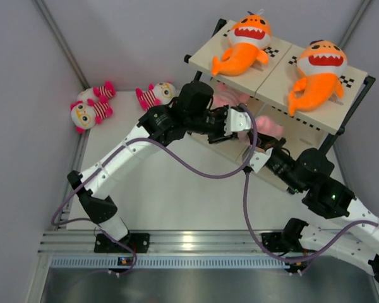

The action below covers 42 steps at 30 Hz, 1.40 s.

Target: Place and organize the stuffed toys onto the shelf

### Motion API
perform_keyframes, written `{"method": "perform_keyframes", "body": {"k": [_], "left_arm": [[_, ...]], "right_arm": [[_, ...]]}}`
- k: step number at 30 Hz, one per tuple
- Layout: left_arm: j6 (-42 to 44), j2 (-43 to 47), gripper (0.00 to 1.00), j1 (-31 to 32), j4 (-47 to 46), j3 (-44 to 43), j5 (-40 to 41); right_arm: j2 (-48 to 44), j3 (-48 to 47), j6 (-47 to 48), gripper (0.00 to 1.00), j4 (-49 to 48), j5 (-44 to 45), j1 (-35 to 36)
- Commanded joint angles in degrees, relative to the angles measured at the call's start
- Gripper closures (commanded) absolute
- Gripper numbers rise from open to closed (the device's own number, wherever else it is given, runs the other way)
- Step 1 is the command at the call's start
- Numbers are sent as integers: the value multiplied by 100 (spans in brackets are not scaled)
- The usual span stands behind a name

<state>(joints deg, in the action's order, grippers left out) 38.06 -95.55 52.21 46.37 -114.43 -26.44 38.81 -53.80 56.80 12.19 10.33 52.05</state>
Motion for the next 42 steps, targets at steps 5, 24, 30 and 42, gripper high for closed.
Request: {"method": "perform_keyframes", "body": {"k": [5, 24, 30, 42], "left_arm": [[192, -69, 100, 422, -198, -88, 743], [3514, 942, 100, 1291, -2303, 2240, 3266], [3998, 845, 100, 1845, -3870, 2636, 4198], [4586, -322, 100, 1960, -5577, 2970, 4410]], "right_arm": [[-268, -464, -554, 61, 161, -31, -72], [250, -3451, -3376, 21, 1190, 1103, -64], [382, -3637, -3201, 21, 1374, 1024, -64], [101, -3348, -3359, 20, 1216, 1015, -64]]}}
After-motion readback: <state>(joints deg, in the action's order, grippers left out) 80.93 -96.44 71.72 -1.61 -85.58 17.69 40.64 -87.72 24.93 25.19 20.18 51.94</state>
